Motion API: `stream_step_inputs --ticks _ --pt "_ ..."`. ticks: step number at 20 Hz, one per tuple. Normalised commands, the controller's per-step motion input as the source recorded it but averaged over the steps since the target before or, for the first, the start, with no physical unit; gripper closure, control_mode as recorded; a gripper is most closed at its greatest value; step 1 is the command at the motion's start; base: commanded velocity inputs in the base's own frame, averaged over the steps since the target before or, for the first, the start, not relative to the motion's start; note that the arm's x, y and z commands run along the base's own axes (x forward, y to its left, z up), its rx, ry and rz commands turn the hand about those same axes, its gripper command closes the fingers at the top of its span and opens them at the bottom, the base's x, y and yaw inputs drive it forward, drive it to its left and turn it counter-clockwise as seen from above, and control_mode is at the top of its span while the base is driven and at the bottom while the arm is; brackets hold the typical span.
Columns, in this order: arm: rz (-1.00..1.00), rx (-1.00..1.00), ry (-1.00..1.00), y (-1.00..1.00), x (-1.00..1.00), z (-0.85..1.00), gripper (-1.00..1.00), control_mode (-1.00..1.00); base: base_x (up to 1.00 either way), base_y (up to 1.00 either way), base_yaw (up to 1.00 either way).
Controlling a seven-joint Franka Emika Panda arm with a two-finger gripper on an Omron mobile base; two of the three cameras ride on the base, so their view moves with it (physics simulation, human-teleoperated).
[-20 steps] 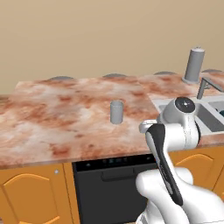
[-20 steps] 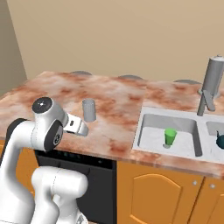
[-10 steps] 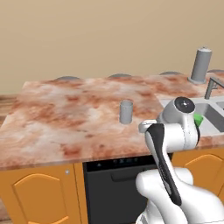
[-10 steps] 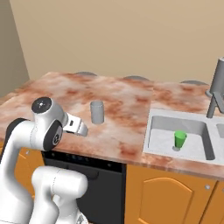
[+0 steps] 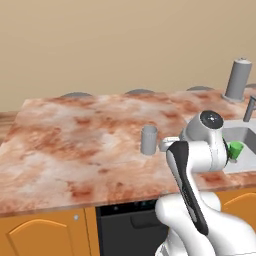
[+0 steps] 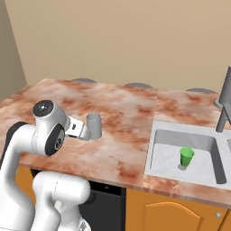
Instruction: Pick the glass cup and teapot and place them in the sink. Then turn on the water.
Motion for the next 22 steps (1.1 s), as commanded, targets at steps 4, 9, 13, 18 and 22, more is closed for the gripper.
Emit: stream_step_inputs --ticks 4,9,13,18,22 --pt "0.00 0.00 0.00 0.00 0.00 0.00 -1.00 1.00 0.54 0.04 -0.02" --pt "0.00 0.00 0.00 0.00 0.00 0.00 -1.00 1.00 0.29 0.05 -0.03" --pt "0.00 0.00 0.00 0.00 0.00 0.00 -1.00 1.00 0.09 0.00 -0.02" --pt "0.00 0.00 0.11 0.00 0.14 0.00 -1.00 -1.00 0.00 0.00 0.00" --pt "0.00 0.00 0.10 0.00 0.38 0.00 -1.00 -1.00 0.00 0.00 0.00"
